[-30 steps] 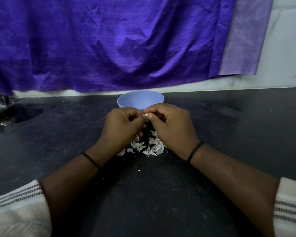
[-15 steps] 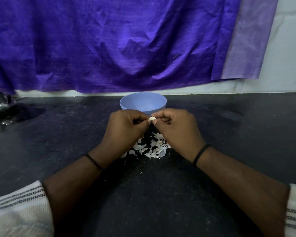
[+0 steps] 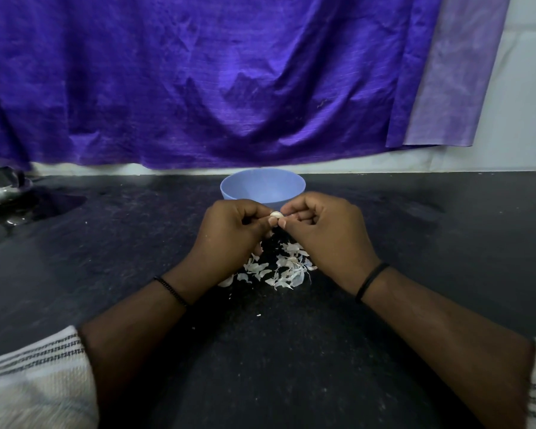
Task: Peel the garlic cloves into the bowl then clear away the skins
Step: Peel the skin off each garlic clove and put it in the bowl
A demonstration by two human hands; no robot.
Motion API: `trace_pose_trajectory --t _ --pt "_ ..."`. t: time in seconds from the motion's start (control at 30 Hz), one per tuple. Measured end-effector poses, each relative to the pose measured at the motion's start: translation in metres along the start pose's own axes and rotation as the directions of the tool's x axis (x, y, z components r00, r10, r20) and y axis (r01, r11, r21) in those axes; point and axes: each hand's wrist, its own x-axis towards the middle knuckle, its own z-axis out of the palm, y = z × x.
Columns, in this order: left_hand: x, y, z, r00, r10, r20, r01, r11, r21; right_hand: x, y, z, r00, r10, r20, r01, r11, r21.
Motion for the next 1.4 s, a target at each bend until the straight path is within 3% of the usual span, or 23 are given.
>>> trace_pose_trajectory --t 0.23,0.47,0.57,0.73,1.07,1.13,1.27,1.4 --pt "-0.002 0.004 0.004 0.998 -0.051 -0.019 0.048 0.988 -0.146 0.001 0.001 0.002 0.999 0.051 0.010 -0.051 0.994 0.092" --pt "-0.007 0.010 0.007 0.996 -0.081 -0.030 0.071 0.968 -0.242 0.000 0.000 0.002 1.000 -0.014 0.013 0.013 0.997 0.072" --pt "-0.009 0.011 0.009 0.996 -0.056 -0.067 0.040 0.974 -0.224 -0.002 -0.003 0.004 0.997 -0.083 -0.008 0.083 0.995 0.056" --pt "-0.013 0.013 0.011 0.997 -0.017 -0.072 0.002 0.981 -0.195 -0.002 -0.005 0.006 0.958 -0.275 -0.077 0.266 0.958 -0.109" --pt "-0.012 0.019 0.005 0.988 -0.129 0.081 0.150 0.921 -0.360 0.005 -0.003 0.002 0.851 -0.525 -0.025 0.494 0.815 -0.303" --pt "-0.012 0.020 0.005 0.994 -0.104 0.029 0.108 0.947 -0.304 0.006 -0.004 0.000 0.809 -0.588 -0.008 0.544 0.754 -0.368" --pt "-0.014 0.024 0.003 0.995 0.021 -0.094 -0.024 0.999 -0.035 0.006 -0.005 -0.001 0.741 -0.671 -0.002 0.597 0.661 -0.455" --pt "-0.014 0.025 -0.001 0.976 0.165 -0.144 -0.113 0.942 0.315 0.008 -0.003 0.000 0.723 -0.689 0.058 0.604 0.589 -0.537"
